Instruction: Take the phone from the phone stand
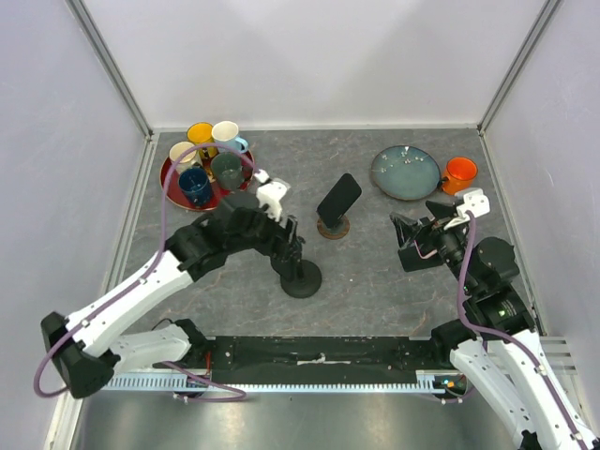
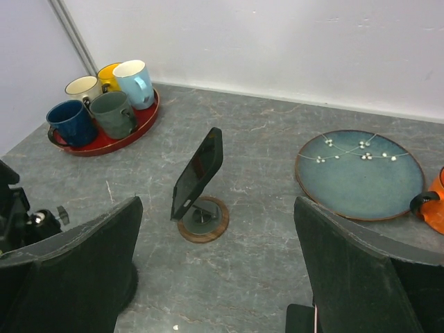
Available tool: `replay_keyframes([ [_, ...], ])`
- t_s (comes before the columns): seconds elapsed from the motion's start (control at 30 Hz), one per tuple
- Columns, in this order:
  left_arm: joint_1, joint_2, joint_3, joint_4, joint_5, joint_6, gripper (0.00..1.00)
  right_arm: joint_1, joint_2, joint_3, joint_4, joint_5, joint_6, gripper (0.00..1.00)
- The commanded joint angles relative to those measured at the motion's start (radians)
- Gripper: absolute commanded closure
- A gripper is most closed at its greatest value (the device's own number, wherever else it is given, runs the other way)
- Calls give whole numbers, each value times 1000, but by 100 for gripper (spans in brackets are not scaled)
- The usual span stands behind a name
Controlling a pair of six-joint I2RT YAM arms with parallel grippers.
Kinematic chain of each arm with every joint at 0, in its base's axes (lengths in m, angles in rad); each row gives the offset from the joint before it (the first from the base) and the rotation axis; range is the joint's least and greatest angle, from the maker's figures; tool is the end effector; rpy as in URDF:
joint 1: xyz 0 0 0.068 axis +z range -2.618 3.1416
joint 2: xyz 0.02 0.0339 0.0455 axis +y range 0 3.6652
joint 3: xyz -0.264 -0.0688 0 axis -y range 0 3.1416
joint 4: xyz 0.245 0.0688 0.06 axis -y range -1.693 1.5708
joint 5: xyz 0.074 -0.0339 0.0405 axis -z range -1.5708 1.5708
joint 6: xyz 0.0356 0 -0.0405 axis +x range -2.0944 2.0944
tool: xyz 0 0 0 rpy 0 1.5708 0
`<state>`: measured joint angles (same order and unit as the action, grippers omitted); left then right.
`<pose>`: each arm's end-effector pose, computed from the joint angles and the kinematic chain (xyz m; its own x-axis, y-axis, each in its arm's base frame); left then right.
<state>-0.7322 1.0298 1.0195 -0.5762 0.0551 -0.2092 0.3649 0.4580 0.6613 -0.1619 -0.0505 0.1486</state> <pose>0.1630 -0.1491 0.3366 -0.5483 0.2141 -0.8084 0.6008 0.7732 -0.2028 0.1119 0.0447 0.3430 -0.0215 0.1501 -0.9884 -0.4048 0.9027 0.1459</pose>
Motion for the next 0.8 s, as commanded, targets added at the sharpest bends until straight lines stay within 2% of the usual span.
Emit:
replay_keyframes([
  [0.0, -133, 56, 119, 162, -121, 70, 79, 6, 11, 26, 41, -46, -14, 2],
  [0.13, -254, 107, 142, 182, -215, 103, 79, 8, 14, 31, 33, -52, -14, 2],
  [0.27, -309, 131, 140, 216, -218, 113, 79, 6, 24, 40, 28, -61, -14, 2],
  [0.37, -337, 141, 134, 223, -244, 122, 76, 6, 37, 52, 19, -69, -15, 2],
  [0.47, -340, 131, 113, 234, -258, 120, 67, 6, 50, 63, 10, -80, -15, 2],
  [0.5, -340, 121, 97, 239, -261, 119, 59, 6, 51, 64, 9, -84, -17, 2],
  [0.57, -340, 107, 82, 251, -261, 111, 51, 6, 56, 66, 2, -87, -15, 2],
  [0.67, -340, 76, 54, 271, -261, 103, 33, 6, 64, 73, -1, -91, -14, 2],
  [0.7, -340, 69, 44, 276, -262, 100, 24, 8, 68, 75, -4, -91, -11, 2],
  [0.77, -340, 52, 34, 285, -261, 96, 18, 6, 80, 89, -11, -100, -9, 2],
])
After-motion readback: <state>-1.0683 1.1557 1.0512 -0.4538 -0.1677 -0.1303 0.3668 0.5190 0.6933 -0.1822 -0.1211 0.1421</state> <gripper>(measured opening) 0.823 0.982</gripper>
